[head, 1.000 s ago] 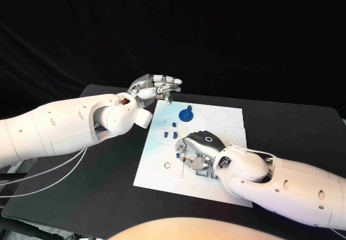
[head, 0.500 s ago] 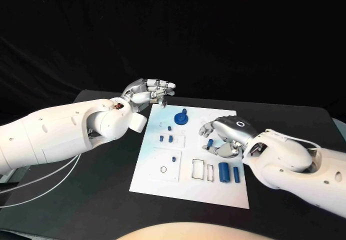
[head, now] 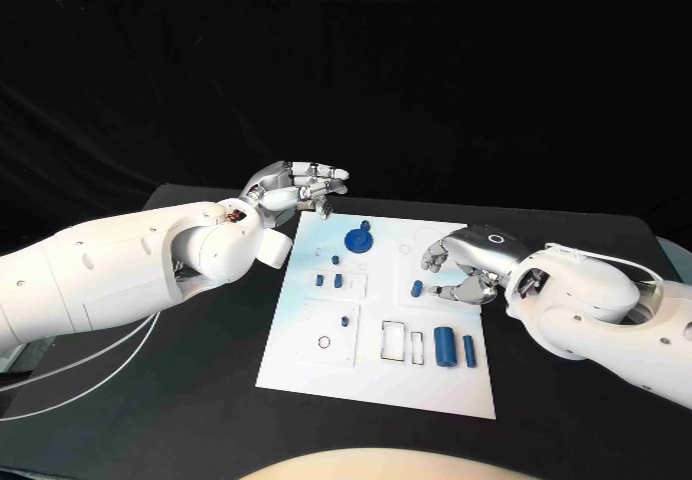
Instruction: Assemble the parts on the task board
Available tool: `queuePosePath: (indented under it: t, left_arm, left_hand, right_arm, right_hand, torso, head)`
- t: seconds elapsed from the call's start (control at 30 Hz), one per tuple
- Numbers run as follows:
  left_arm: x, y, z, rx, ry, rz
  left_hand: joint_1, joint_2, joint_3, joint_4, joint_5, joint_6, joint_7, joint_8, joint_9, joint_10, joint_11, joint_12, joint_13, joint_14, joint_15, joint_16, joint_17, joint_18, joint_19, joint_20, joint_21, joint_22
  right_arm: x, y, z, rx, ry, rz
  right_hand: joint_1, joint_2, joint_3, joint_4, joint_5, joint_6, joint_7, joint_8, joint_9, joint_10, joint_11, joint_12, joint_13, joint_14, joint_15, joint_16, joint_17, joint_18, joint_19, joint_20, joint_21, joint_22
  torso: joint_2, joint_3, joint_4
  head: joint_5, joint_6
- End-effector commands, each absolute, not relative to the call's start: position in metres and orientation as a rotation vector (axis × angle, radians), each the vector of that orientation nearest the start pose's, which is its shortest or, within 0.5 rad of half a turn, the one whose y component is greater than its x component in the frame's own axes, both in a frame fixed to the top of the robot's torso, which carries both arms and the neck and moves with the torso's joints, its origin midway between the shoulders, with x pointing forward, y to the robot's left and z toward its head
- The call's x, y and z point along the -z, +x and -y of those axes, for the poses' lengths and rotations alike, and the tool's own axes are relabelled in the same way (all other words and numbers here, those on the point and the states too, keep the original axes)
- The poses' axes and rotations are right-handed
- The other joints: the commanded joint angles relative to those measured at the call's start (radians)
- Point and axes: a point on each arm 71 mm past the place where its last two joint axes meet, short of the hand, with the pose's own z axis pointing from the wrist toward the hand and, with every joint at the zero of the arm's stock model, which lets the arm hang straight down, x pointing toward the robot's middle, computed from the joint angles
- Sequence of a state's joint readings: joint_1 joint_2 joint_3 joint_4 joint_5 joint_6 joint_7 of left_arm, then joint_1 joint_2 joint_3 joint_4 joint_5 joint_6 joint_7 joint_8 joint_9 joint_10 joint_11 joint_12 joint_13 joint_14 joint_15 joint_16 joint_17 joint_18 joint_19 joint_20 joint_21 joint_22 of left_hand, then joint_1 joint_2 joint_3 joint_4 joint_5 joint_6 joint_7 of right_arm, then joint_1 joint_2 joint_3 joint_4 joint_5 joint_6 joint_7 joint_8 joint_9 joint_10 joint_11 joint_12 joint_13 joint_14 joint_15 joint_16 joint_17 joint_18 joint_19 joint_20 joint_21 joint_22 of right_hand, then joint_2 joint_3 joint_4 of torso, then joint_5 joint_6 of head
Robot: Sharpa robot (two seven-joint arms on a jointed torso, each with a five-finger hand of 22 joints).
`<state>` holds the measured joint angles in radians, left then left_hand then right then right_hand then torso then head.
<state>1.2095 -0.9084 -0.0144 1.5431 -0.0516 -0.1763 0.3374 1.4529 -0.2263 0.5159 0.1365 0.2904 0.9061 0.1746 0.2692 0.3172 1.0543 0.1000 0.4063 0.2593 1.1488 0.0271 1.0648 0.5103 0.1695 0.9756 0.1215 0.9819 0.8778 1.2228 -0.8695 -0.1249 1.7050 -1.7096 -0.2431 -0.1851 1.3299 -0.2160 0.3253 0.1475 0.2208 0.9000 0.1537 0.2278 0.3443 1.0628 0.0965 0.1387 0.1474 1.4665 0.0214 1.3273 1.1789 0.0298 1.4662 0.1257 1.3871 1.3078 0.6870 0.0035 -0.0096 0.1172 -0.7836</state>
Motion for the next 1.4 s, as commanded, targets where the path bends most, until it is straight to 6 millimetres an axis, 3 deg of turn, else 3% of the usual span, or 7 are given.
queuePosePath:
  t: [0.03, 0.43, 0.9, 1.27, 1.3, 1.37, 1.4]
  left_arm:
    - [0.163, 0.487, -0.226, 1.631, -1.05, -1.495]
    - [0.163, 0.486, -0.227, 1.63, -1.05, -1.496]
    - [0.163, 0.486, -0.227, 1.627, -1.053, -1.499]
    - [0.164, 0.486, -0.228, 1.624, -1.055, -1.501]
    - [0.164, 0.486, -0.228, 1.624, -1.055, -1.501]
    - [0.164, 0.486, -0.228, 1.623, -1.055, -1.501]
    - [0.164, 0.486, -0.228, 1.623, -1.055, -1.5]
  left_hand:
    - [-0.002, 0.007, 0.0, -0.004, 0.005, -0.008, 0.003, -0.005, -0.001, -0.005, 0.002, 0.005, 0.001, -0.008, 0.001, -0.004, -0.001, 0.005, -0.007, 0.002, -0.007, 0.0]
    - [-0.002, 0.007, 0.0, -0.004, 0.005, -0.008, 0.003, -0.005, -0.001, -0.005, 0.002, 0.005, 0.001, -0.008, 0.001, -0.004, -0.001, 0.005, -0.007, 0.002, -0.007, 0.0]
    - [-0.002, 0.008, 0.0, -0.004, 0.005, -0.007, 0.003, -0.004, 0.0, -0.006, 0.002, 0.007, 0.001, -0.008, 0.001, -0.004, -0.002, 0.005, -0.008, 0.002, -0.008, -0.002]
    - [-0.003, 0.008, 0.0, -0.004, 0.005, -0.007, 0.003, -0.004, 0.0, -0.007, 0.002, 0.008, 0.002, -0.008, 0.001, -0.004, -0.002, 0.005, -0.008, 0.002, -0.009, -0.002]
    - [-0.003, 0.008, 0.0, -0.004, 0.005, -0.007, 0.003, -0.004, 0.0, -0.007, 0.002, 0.008, 0.002, -0.008, 0.001, -0.004, -0.002, 0.005, -0.008, 0.002, -0.009, -0.002]
    - [-0.003, 0.009, 0.0, -0.003, 0.006, -0.007, 0.003, -0.004, 0.0, -0.007, 0.002, 0.008, 0.002, -0.008, 0.001, -0.004, -0.002, 0.005, -0.008, 0.002, -0.009, -0.002]
    - [-0.003, 0.009, 0.0, -0.003, 0.006, -0.007, 0.003, -0.004, 0.0, -0.007, 0.002, 0.008, 0.002, -0.008, 0.001, -0.004, -0.002, 0.005, -0.008, 0.002, -0.009, -0.002]
  right_arm:
    - [0.197, 0.436, 0.155, -0.586, -0.538, -1.706]
    - [0.208, 0.438, 0.14, -0.613, -0.553, -1.716]
    - [0.217, 0.443, 0.135, -0.603, -0.551, -1.728]
    - [0.221, 0.444, 0.132, -0.592, -0.542, -1.718]
    - [0.221, 0.444, 0.132, -0.59, -0.541, -1.714]
    - [0.22, 0.444, 0.133, -0.589, -0.537, -1.706]
    - [0.22, 0.444, 0.133, -0.589, -0.533, -1.699]
  right_hand:
    - [0.017, 0.002, -0.001, 0.005, 0.004, 0.005, -0.005, -0.004, -0.001, -0.001, -0.003, 0.01, 0.003, 0.025, -0.009, 0.003, -0.002, 0.013, 0.01, -0.008, 0.002, 0.183]
    - [0.049, 0.02, 0.061, 0.02, -0.036, 0.03, -0.008, -0.003, -0.004, 0.034, -0.009, 0.036, 0.005, 0.027, -0.014, 0.01, -0.001, 0.006, 0.027, -0.013, 0.029, 0.197]
    - [0.056, 0.029, 0.11, 0.029, -0.043, 0.061, -0.01, 0.007, -0.001, 0.058, -0.013, 0.042, 0.004, 0.03, -0.017, 0.019, 0.008, 0.004, 0.034, -0.016, 0.042, 0.204]
    - [0.062, 0.051, 0.154, 0.028, -0.049, 0.109, -0.021, 0.031, 0.012, 0.099, -0.025, 0.06, 0.013, 0.033, -0.026, 0.031, 0.017, -0.002, 0.046, -0.023, 0.066, 0.215]
    - [0.068, 0.062, 0.164, 0.023, -0.057, 0.122, -0.025, 0.039, 0.017, 0.111, -0.029, 0.067, 0.017, 0.033, -0.03, 0.033, 0.019, -0.003, 0.048, -0.026, 0.069, 0.217]
    - [0.079, 0.075, 0.187, 0.012, -0.116, 0.126, -0.029, 0.045, 0.023, 0.12, -0.033, 0.071, 0.022, 0.034, -0.036, 0.034, 0.02, -0.004, 0.05, -0.031, 0.073, 0.219]
    - [0.08, 0.076, 0.192, 0.009, -0.118, 0.127, -0.029, 0.046, 0.025, 0.122, -0.035, 0.073, 0.024, 0.034, -0.036, 0.035, 0.021, -0.004, 0.051, -0.032, 0.075, 0.22]
  torso:
    - [0.001, -0.0013, -0.0005]
    - [0.001, -0.0007, -0.0009]
    - [0.001, -0.0003, -0.0019]
    - [0.0, -0.0007, -0.0008]
    - [-0.001, -0.001, -0.0012]
    - [-0.001, -0.0011, -0.001]
    - [-0.001, -0.0008, -0.0011]
  head:
    - [0.002, 0.0]
    - [0.003, -0.005]
    - [0.006, -0.01]
    - [0.005, -0.013]
    - [0.005, -0.014]
    - [0.005, -0.015]
    - [0.006, -0.015]
